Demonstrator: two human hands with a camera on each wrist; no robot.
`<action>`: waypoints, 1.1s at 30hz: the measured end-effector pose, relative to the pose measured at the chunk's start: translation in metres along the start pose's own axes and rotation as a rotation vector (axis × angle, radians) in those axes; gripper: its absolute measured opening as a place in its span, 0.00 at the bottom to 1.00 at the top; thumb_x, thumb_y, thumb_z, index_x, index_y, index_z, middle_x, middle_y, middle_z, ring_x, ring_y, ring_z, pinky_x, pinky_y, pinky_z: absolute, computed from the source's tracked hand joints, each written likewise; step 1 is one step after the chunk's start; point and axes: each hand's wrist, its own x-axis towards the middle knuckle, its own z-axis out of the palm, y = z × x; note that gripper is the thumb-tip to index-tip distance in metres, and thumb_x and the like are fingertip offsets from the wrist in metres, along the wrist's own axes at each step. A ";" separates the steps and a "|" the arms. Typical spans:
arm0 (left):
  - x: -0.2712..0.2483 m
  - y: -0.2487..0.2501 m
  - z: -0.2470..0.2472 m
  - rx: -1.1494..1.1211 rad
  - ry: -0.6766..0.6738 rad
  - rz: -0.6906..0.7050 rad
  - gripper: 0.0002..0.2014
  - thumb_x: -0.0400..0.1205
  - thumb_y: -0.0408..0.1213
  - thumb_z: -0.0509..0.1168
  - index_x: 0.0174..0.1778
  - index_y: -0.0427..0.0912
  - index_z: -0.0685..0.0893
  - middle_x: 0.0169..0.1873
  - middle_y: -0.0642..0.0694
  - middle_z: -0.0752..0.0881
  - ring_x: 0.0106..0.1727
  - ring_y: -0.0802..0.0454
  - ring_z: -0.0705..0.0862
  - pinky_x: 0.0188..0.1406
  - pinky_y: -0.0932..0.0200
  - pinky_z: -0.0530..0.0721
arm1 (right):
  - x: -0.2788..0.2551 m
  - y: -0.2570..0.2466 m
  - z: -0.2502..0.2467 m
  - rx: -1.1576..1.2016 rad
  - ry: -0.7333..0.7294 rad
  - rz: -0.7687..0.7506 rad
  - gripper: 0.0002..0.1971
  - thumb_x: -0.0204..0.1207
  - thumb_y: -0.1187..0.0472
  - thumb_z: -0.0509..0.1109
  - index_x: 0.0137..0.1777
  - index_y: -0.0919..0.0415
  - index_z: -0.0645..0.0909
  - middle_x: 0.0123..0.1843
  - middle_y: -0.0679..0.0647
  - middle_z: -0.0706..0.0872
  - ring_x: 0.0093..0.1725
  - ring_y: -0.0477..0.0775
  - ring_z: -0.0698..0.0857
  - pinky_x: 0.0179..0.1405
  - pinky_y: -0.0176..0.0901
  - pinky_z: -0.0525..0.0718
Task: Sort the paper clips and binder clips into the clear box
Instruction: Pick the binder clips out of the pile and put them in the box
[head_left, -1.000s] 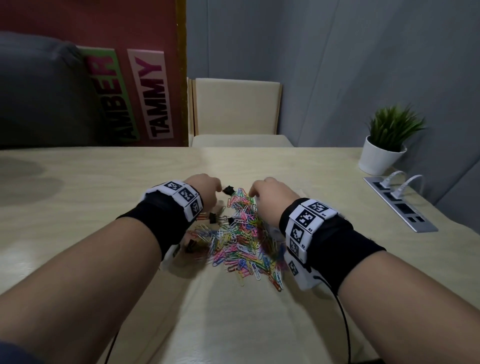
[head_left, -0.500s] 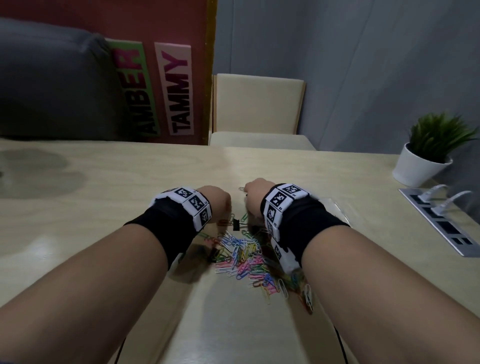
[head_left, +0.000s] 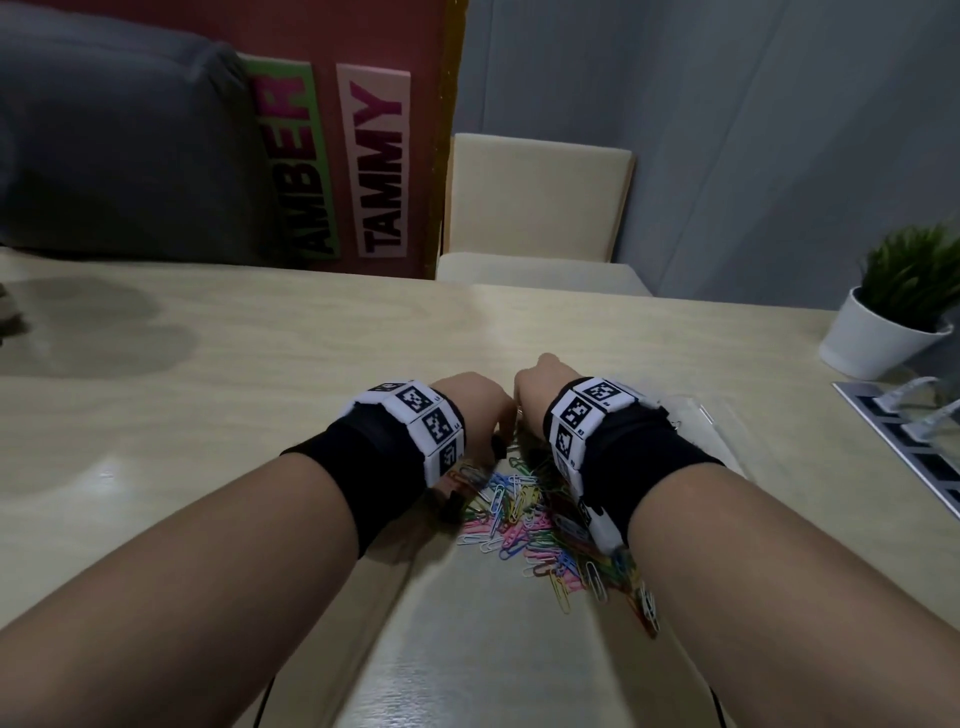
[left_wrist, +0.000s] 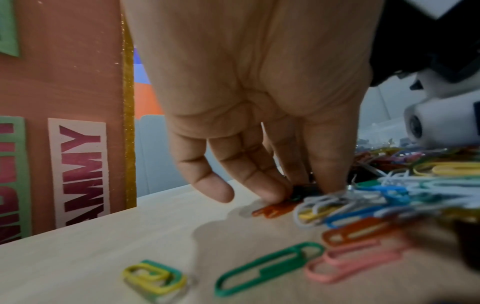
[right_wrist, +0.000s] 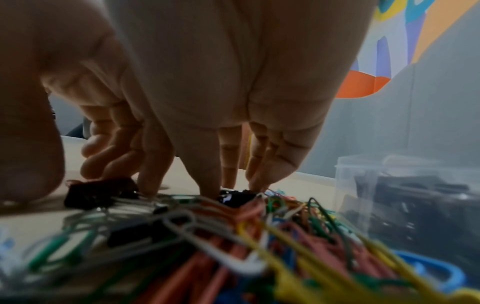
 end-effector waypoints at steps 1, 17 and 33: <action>0.000 0.002 0.000 0.045 0.001 -0.009 0.03 0.81 0.38 0.67 0.42 0.51 0.84 0.28 0.48 0.79 0.27 0.50 0.73 0.27 0.63 0.68 | -0.002 -0.002 -0.001 -0.018 -0.020 0.005 0.03 0.74 0.66 0.69 0.42 0.64 0.84 0.41 0.57 0.72 0.45 0.66 0.86 0.52 0.54 0.86; -0.004 -0.008 0.001 -0.015 -0.035 -0.014 0.18 0.79 0.48 0.70 0.59 0.40 0.86 0.52 0.44 0.89 0.46 0.44 0.81 0.39 0.57 0.76 | 0.083 0.045 0.037 0.139 0.006 0.147 0.19 0.55 0.58 0.78 0.49 0.48 0.89 0.44 0.52 0.90 0.38 0.63 0.88 0.44 0.58 0.89; -0.002 -0.009 -0.002 -0.042 0.015 0.021 0.19 0.77 0.52 0.69 0.51 0.39 0.88 0.44 0.41 0.90 0.41 0.43 0.84 0.32 0.58 0.76 | -0.014 0.020 -0.006 0.242 0.103 0.086 0.19 0.82 0.53 0.61 0.33 0.62 0.79 0.33 0.58 0.83 0.32 0.58 0.81 0.32 0.42 0.80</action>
